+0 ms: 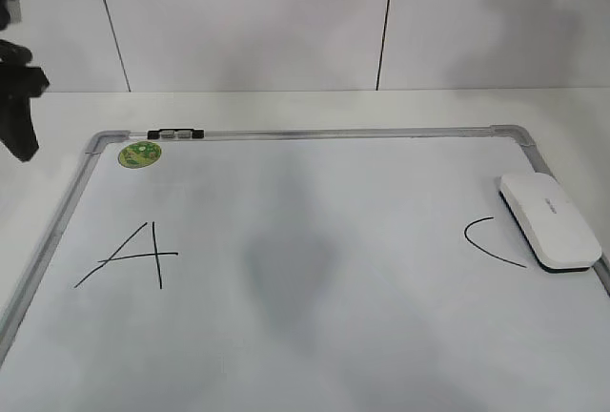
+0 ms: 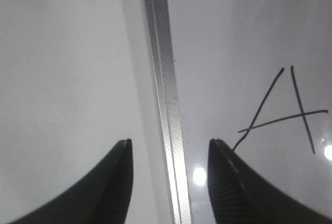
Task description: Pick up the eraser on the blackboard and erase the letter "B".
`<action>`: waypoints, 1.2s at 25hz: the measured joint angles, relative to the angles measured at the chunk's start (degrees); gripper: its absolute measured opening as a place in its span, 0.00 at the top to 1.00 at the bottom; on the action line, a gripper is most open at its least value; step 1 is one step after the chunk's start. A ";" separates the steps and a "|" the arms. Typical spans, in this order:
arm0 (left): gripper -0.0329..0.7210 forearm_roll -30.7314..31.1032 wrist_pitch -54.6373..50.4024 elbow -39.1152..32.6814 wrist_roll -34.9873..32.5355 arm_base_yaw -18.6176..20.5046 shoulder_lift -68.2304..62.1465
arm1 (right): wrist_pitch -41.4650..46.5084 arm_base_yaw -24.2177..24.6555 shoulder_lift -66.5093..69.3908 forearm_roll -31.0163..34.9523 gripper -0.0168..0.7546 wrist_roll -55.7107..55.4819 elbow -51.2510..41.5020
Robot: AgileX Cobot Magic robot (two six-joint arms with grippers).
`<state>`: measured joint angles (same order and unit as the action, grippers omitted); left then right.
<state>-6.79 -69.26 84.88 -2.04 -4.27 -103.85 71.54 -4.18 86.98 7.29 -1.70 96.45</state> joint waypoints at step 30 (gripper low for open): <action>0.53 1.00 -3.20 -33.63 -0.25 0.00 79.16 | 1.39 0.00 -73.18 -3.56 0.21 2.98 -48.11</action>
<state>-5.79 -72.45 51.25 -2.28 -4.27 -24.69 72.93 -4.18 13.79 3.73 1.28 48.35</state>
